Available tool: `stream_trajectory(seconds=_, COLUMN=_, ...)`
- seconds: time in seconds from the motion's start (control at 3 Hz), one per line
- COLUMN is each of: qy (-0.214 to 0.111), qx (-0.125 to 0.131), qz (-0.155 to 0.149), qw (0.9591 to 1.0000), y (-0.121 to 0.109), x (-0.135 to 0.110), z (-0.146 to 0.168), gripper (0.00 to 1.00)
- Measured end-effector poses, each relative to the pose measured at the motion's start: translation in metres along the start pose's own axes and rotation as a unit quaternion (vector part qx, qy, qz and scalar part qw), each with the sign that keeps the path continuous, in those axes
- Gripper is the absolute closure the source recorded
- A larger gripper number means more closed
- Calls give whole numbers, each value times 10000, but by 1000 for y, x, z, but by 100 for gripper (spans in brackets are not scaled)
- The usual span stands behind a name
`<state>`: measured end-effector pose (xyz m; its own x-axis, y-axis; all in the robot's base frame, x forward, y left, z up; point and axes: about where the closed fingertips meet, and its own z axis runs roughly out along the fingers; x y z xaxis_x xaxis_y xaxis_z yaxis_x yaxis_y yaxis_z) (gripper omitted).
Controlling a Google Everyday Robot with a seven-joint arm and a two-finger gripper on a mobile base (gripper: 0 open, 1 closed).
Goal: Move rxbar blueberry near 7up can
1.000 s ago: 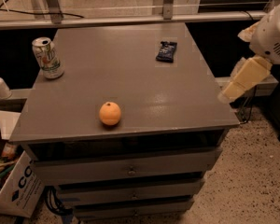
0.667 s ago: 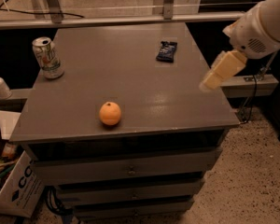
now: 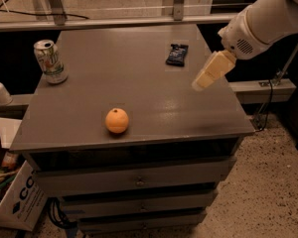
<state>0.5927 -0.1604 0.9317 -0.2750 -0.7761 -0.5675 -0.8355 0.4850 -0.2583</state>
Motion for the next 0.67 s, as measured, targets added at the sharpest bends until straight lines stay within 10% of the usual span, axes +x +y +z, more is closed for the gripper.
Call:
stream_trajectory(seconds=0.33, qy=-46, qx=27, qz=43, qw=10000, y=-1, x=0, z=2, gripper=0)
stream_trajectory(seconds=0.67, qy=-1031, qx=483, qz=711, qw=9910, y=-43, x=-10, z=69, gripper=0)
